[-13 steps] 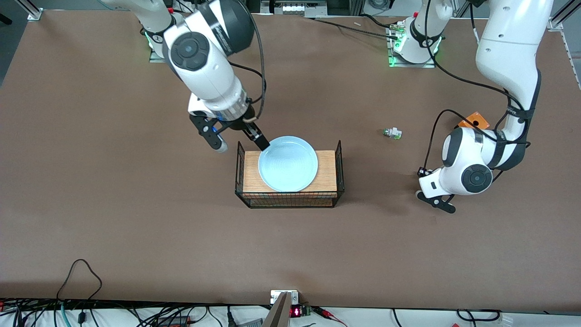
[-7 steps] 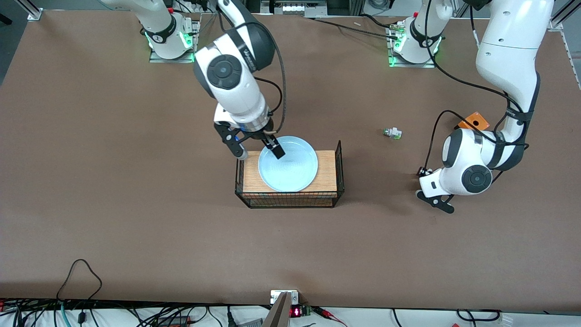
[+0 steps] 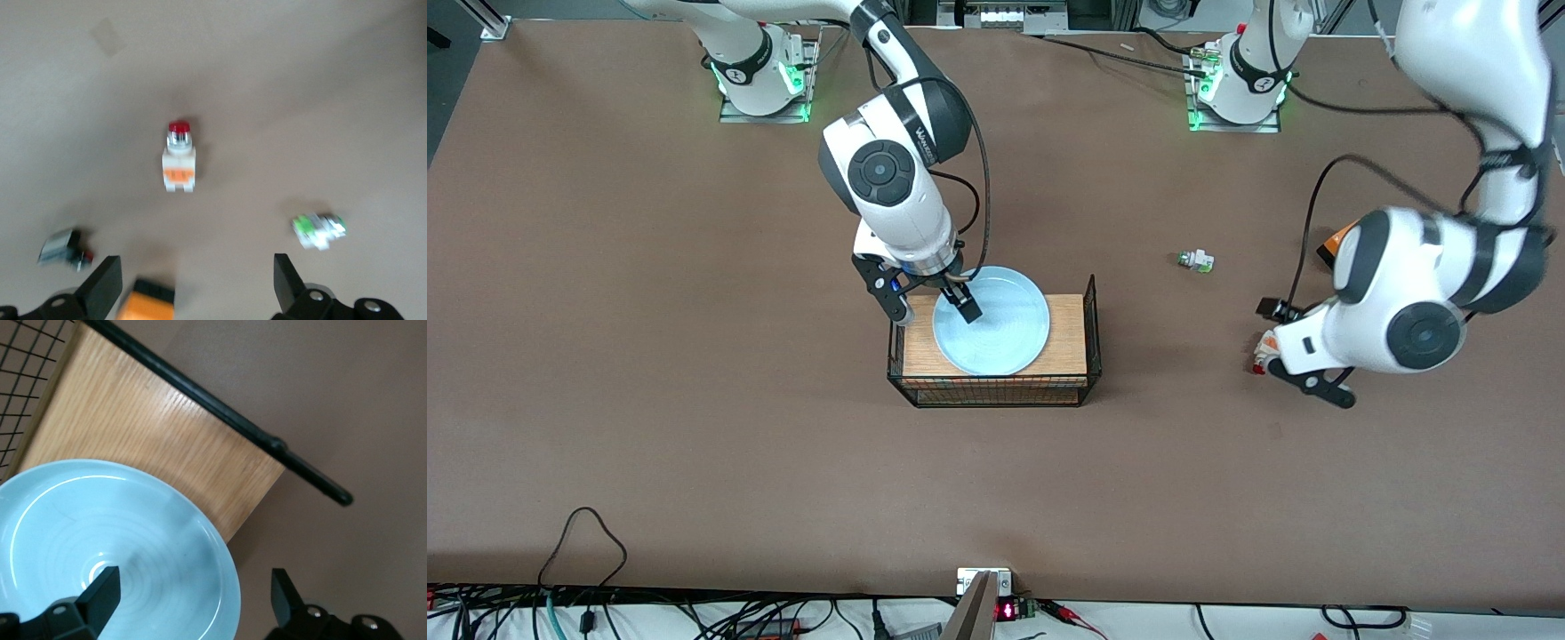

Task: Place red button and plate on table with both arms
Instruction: 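Lower the button onto the table with the left gripper and release, then grasp the plate rim with the right gripper while the left gripper withdraws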

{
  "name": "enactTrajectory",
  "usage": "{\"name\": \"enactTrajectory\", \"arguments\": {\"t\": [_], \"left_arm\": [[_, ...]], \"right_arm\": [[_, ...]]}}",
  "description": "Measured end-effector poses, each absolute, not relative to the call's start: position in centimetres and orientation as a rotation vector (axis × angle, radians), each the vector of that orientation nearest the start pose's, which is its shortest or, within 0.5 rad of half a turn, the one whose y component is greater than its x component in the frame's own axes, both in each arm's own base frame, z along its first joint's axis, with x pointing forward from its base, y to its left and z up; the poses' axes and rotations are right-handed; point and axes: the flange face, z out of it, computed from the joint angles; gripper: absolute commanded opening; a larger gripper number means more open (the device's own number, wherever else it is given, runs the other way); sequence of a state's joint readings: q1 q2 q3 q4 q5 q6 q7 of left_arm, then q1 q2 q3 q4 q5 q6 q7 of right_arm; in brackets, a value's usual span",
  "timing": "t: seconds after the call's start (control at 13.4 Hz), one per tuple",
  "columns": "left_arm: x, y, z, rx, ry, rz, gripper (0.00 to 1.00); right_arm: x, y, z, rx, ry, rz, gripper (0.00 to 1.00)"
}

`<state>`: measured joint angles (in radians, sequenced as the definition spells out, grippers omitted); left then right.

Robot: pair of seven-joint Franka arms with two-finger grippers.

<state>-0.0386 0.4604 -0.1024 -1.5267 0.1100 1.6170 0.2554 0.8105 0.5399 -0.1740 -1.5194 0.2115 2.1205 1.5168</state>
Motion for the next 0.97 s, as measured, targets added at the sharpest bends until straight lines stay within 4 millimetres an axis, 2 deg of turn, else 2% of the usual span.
{"name": "enactTrajectory", "arguments": {"t": [0.15, 0.22, 0.3, 0.45, 0.52, 0.67, 0.82, 0.97], "left_arm": [[62.9, -8.1, 43.7, -2.978, 0.554, 0.603, 1.00], [62.6, -8.1, 46.9, -2.986, 0.513, 0.573, 1.00], [62.4, -7.9, 49.8, -3.004, 0.485, 0.522, 1.00], [61.2, -7.9, 54.4, -3.050, 0.394, 0.381, 1.00], [60.5, -8.0, 56.3, -3.063, 0.348, 0.254, 1.00], [57.4, -8.0, 58.4, -3.063, 0.315, 0.034, 1.00], [54.5, -7.6, 58.1, -3.057, 0.294, 0.031, 1.00], [53.9, -7.1, 57.5, -3.059, 0.266, 0.048, 1.00]], "right_arm": [[55.0, 44.2, 35.1, -2.699, 1.402, 0.081, 0.98], [55.0, 44.3, 34.8, -2.703, 1.404, 0.084, 0.93], [55.0, 44.3, 34.5, -2.707, 1.407, 0.086, 0.79], [55.0, 44.3, 34.3, -2.710, 1.408, 0.088, 0.65], [55.0, 44.3, 34.3, -2.710, 1.408, 0.088, 0.56], [55.0, 44.3, 34.3, -2.710, 1.409, 0.088, 0.39], [55.0, 44.3, 34.3, -2.711, 1.409, 0.088, 0.20], [55.1, 44.1, 34.3, -2.709, 1.411, 0.087, 0.08]]}}
